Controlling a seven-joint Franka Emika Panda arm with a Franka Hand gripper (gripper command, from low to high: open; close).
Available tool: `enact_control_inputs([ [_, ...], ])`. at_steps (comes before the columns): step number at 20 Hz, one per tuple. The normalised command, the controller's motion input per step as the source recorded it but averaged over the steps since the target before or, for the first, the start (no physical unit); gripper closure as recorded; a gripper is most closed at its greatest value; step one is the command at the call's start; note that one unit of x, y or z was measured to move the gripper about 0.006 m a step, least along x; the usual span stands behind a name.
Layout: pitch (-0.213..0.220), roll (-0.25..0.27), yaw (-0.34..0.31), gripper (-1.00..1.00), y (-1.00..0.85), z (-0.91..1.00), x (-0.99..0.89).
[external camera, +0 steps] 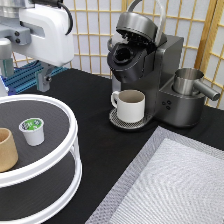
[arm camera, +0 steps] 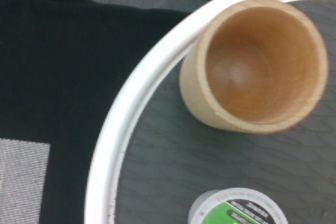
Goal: Make coffee
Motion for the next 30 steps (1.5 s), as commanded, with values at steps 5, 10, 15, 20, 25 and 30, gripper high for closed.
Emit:
enact_control_inputs([
  [5, -0.27, -0.013, 0.099, -1.0, -0.13, -0.3, -0.36],
  [10, -0.206, 0.006, 0.09, -1.0, -0.07, -0.49, -0.56],
  [15, -0.133, 0.007, 0.086, -1.0, 0.02, -0.33, -0.4],
  [20, -0.055, 0.044, 0.025, -1.0, 0.0, -0.05, 0.05],
  [25, -0.019, 0.072, 0.0, -1.0, -0.08, -0.22, 0.1],
  [30, 0.0, 0.066, 0.0, -1.0, -0.09, -0.31, -0.08],
])
